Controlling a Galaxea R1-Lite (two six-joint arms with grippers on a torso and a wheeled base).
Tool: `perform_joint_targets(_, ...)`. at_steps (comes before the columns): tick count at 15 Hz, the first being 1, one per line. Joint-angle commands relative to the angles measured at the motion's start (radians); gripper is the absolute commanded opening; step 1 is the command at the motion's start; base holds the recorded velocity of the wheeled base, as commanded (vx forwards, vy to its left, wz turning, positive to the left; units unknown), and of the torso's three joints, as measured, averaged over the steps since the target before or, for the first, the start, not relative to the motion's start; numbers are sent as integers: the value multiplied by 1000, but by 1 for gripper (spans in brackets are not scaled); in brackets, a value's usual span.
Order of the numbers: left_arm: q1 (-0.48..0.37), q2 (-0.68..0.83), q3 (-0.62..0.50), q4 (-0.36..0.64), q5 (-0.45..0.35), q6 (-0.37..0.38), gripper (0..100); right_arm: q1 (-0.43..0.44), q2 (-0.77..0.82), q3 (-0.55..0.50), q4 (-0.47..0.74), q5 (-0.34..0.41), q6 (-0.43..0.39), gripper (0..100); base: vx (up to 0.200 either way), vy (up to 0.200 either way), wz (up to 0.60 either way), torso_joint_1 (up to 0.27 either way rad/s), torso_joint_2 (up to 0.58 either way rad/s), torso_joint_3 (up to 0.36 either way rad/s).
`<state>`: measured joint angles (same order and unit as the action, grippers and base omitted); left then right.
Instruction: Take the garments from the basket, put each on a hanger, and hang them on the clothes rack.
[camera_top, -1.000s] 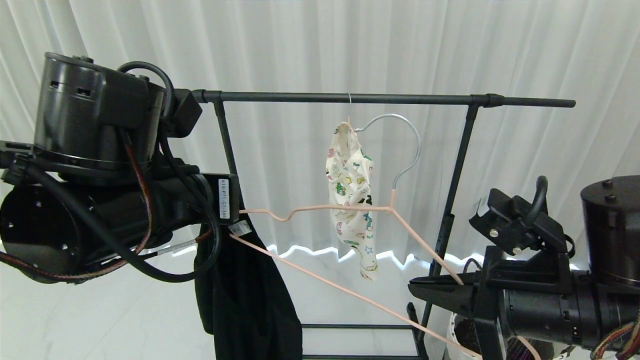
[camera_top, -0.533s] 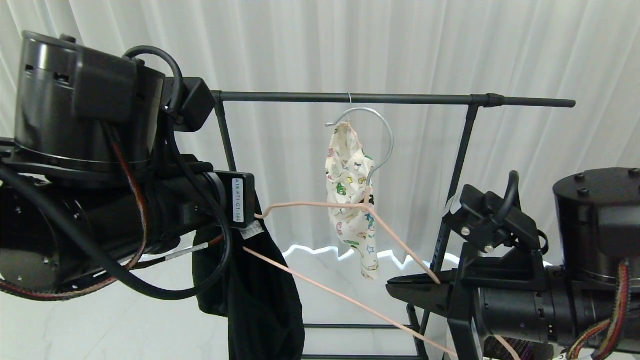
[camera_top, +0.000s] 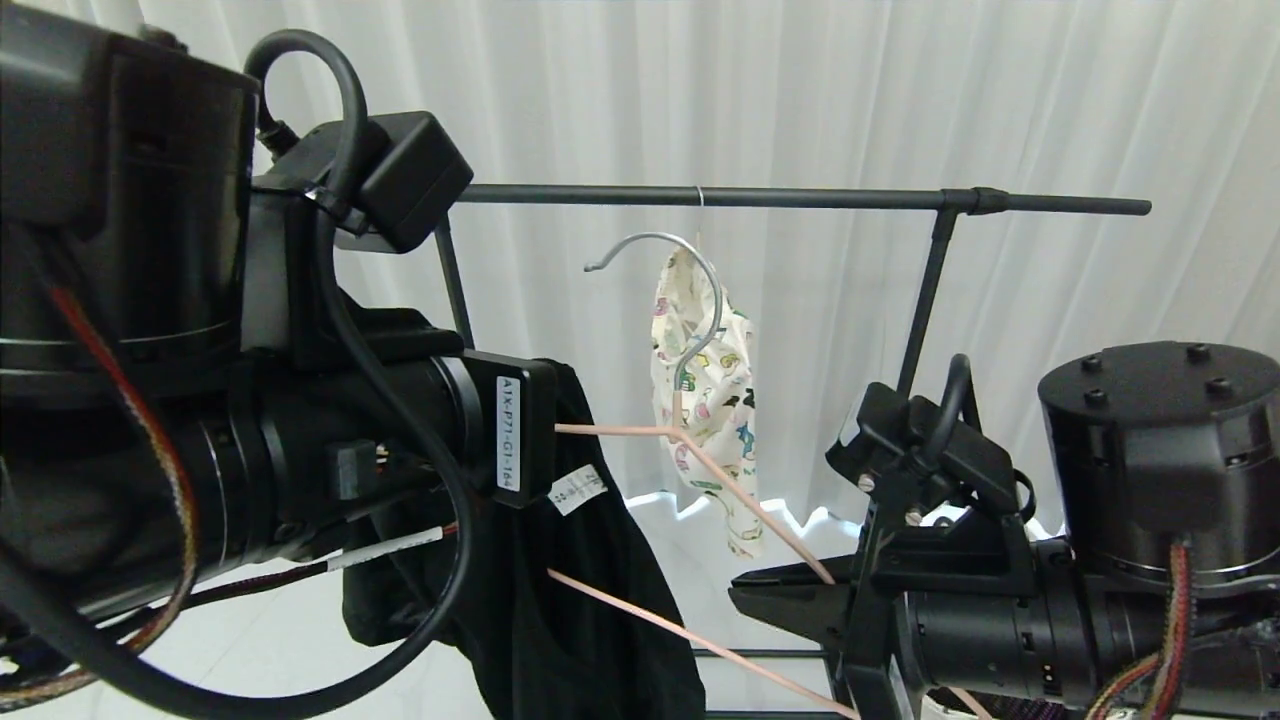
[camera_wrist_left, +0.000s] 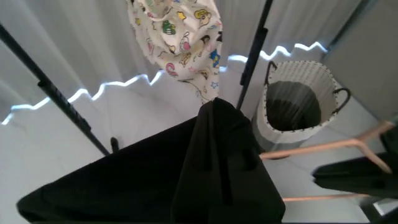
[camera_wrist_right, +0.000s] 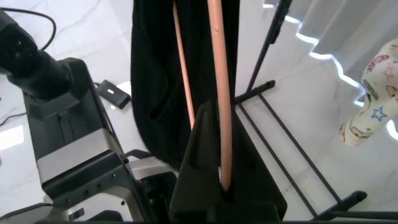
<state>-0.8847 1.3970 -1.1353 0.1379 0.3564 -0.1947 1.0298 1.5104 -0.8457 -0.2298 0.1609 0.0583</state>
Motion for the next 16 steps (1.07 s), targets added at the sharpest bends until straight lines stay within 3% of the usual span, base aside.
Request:
perform_joint_targets(1, -31, -6, -3, 0, 0, -2, 0, 9, 27, -16, 0, 0, 0, 0, 0, 0, 0, 0, 0, 0)
perform_joint_targets(4, -66, -6, -6, -21, 0, -2, 0, 16, 48, -27, 0, -7, 3, 0, 0, 0, 0, 0, 0, 0)
perform_joint_targets(7, -111, -18, 0, -30, 3, 3, 0, 19, 88, -39, -51, -63, 83, 0, 0, 0, 0, 0, 0, 0)
perform_joint_targets(16, -102, -46, 22, -30, 10, 31, 0, 19, 96, -33, -138, -188, 106, 0, 0, 0, 0, 0, 0, 0)
